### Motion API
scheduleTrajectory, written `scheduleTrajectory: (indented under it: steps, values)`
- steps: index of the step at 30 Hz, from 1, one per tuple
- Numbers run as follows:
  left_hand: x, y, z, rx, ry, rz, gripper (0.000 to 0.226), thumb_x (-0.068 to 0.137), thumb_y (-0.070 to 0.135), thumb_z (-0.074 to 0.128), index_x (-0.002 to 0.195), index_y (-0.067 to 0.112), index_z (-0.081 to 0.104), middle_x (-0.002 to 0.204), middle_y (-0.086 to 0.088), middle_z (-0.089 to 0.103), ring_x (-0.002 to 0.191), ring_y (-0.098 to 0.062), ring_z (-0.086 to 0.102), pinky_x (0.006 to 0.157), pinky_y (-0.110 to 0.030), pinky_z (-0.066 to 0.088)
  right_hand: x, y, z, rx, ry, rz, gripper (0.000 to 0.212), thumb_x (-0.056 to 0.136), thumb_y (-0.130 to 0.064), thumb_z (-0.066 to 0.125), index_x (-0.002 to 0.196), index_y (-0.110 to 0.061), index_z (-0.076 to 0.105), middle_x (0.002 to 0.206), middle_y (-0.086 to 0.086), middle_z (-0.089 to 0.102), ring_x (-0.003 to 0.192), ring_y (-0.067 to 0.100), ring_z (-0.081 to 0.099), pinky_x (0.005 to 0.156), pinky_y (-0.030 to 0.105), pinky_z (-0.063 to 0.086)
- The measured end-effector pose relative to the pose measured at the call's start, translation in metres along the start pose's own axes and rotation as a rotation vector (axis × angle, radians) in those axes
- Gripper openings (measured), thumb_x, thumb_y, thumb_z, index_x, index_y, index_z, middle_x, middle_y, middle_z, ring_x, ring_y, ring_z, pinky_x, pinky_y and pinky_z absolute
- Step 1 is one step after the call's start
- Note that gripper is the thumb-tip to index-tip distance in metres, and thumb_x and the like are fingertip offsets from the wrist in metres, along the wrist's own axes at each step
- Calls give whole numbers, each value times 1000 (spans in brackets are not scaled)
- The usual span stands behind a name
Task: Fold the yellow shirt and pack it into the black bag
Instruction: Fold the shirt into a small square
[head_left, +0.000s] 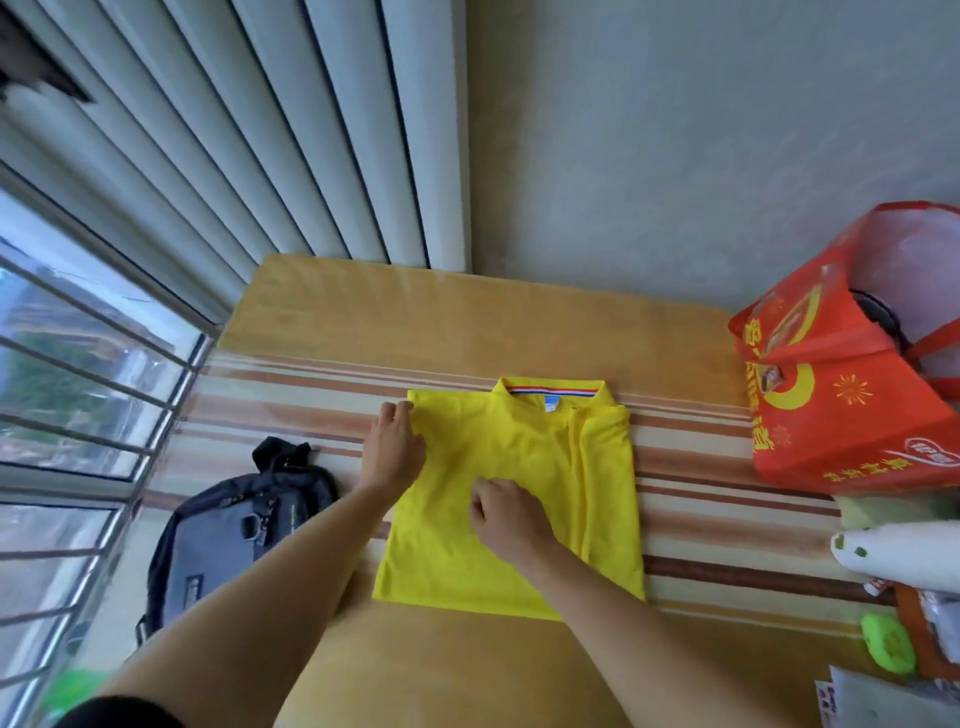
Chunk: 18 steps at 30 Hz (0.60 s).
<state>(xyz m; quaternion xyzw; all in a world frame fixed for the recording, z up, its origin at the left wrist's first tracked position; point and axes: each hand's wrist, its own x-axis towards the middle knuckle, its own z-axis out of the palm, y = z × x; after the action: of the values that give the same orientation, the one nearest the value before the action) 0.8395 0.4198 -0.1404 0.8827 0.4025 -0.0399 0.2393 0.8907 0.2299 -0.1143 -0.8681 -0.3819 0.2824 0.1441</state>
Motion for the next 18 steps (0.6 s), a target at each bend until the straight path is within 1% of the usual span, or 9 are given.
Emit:
scheduleTrajectory:
  steps: [2,4,5,7,8,10,12,15,18]
  values:
    - [20,-6,-7,-39,-43,-20,46,83,10,59,127,4,51,121,-20,54,111,-41,54,90,-47,46,1,-29,28,1,-71,-12,17,93,-26,47,95,-13,57,100,11,67,95,37,65,67,40,43]
    - [36,-6,-12,-117,-76,-118,44,84,16,61,125,3,53,118,-22,59,114,-41,54,93,-44,44,-6,-54,56,-33,-83,13,24,90,-36,54,95,-14,58,96,11,67,90,36,66,68,41,50]
    - [41,-3,-15,-176,-90,-188,41,84,17,61,122,2,53,116,-23,61,112,-41,55,90,-42,45,-11,-63,68,-55,-68,26,30,83,-45,60,89,-16,59,87,8,68,80,32,68,61,38,52]
    - [48,5,-19,-246,-116,-295,40,82,19,63,114,-2,53,113,-22,62,109,-40,57,81,-40,46,-19,-79,86,-76,-87,83,47,64,-65,67,77,-20,60,69,-1,62,57,24,65,43,31,47]
    - [51,8,-20,-254,-139,-323,42,80,21,64,112,-3,55,112,-21,63,107,-39,58,79,-40,47,-20,-85,94,-72,-79,115,57,56,-73,65,76,-20,62,67,-2,60,52,22,62,38,29,44]
    - [55,9,-17,-250,-189,-349,43,74,28,67,104,-2,63,103,-19,67,99,-36,64,76,-39,53,-22,-95,103,-71,-64,193,76,44,-81,66,81,-14,67,69,-1,59,50,21,61,37,30,44]
    - [58,8,-16,-280,-235,-383,39,67,33,66,91,3,69,91,-14,72,85,-32,69,67,-37,58,-24,-106,102,-75,-86,258,83,36,-77,75,84,-10,66,71,3,58,52,23,60,40,34,47]
    - [60,8,-17,-310,-270,-422,30,67,35,68,79,8,65,86,-9,72,78,-29,71,68,-36,61,-24,-117,107,-122,-77,287,72,34,-53,92,84,-9,63,73,7,55,56,25,57,43,38,48]
    - [61,8,-17,-318,-312,-433,37,70,39,73,89,10,61,92,-8,68,84,-29,71,71,-35,61,-22,-125,107,-114,-58,301,58,32,-31,95,78,-6,68,70,9,54,51,25,56,38,36,46]
